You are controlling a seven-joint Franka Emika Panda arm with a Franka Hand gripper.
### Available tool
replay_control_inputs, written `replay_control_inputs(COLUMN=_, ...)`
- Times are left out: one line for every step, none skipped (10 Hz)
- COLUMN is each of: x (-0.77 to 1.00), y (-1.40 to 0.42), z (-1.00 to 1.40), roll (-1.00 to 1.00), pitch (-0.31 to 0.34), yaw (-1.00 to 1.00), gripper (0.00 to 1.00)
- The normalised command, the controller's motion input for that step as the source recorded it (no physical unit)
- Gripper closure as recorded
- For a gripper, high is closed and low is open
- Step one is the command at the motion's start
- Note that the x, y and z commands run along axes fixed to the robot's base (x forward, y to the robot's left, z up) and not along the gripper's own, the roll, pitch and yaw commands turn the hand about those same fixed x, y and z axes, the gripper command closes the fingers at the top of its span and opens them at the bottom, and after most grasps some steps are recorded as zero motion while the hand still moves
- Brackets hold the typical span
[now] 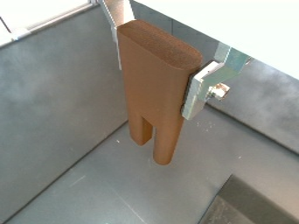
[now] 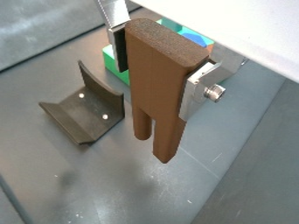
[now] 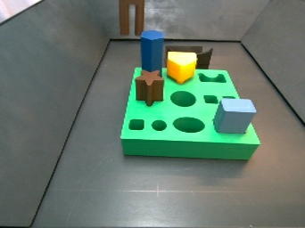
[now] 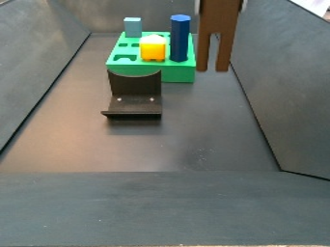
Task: Pick up the square-circle object. Move up. Rotate the square-circle object. Move to above the board. Insert the square-circle object.
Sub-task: Move to above the board.
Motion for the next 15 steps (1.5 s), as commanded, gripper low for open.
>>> replay_control_inputs(x=0.03, y=0.08, z=0.95, roll=-0.1, pitch=0.075, yaw=-0.02, gripper=1.0)
replay_control_inputs(x=0.02, y=0.06, z=0.72, roll=-0.1, pitch=0.072, yaw=-0.02, gripper=1.0)
replay_control_inputs(x=0.01, y=0.04, z=0.5, roll=-0.09, pitch=0.068, yaw=-0.02, gripper=1.0)
replay_control_inputs(x=0.01, y=0.03, z=0.33, roll=-0.09, pitch=0.066, yaw=-0.02, gripper=1.0)
replay_control_inputs(x=0.01, y=0.03, z=0.22, roll=-0.09, pitch=0.07, yaw=-0.02, gripper=1.0)
replay_control_inputs(x=0.18, y=-1.0, z=0.17, roll=0.17, pitch=0.012, yaw=0.01, gripper=1.0)
replay_control_inputs(x=0.18, y=-1.0, z=0.17, roll=0.17, pitch=0.009, yaw=0.01, gripper=1.0)
replay_control_inputs(x=0.18, y=-1.0, z=0.18, roll=0.18, pitch=0.035, yaw=0.04, gripper=1.0)
replay_control_inputs(x=0.19, y=-1.0, z=0.18, roll=0.12, pitch=0.048, yaw=0.02, gripper=1.0)
replay_control_inputs(x=0.19, y=-1.0, z=0.18, roll=0.09, pitch=0.06, yaw=0.02, gripper=1.0)
replay_control_inputs(x=0.2, y=-1.0, z=0.18, roll=0.05, pitch=0.079, yaw=0.01, gripper=1.0)
replay_control_inputs(x=0.21, y=-1.0, z=0.19, roll=0.02, pitch=0.101, yaw=0.01, gripper=1.0)
replay_control_inputs(x=0.22, y=-1.0, z=0.19, roll=0.01, pitch=0.121, yaw=0.01, gripper=1.0)
replay_control_inputs(x=0.24, y=-1.0, z=0.19, roll=0.01, pitch=0.128, yaw=0.01, gripper=1.0)
replay_control_inputs(x=0.26, y=-1.0, z=0.19, roll=0.01, pitch=0.136, yaw=0.01, gripper=1.0)
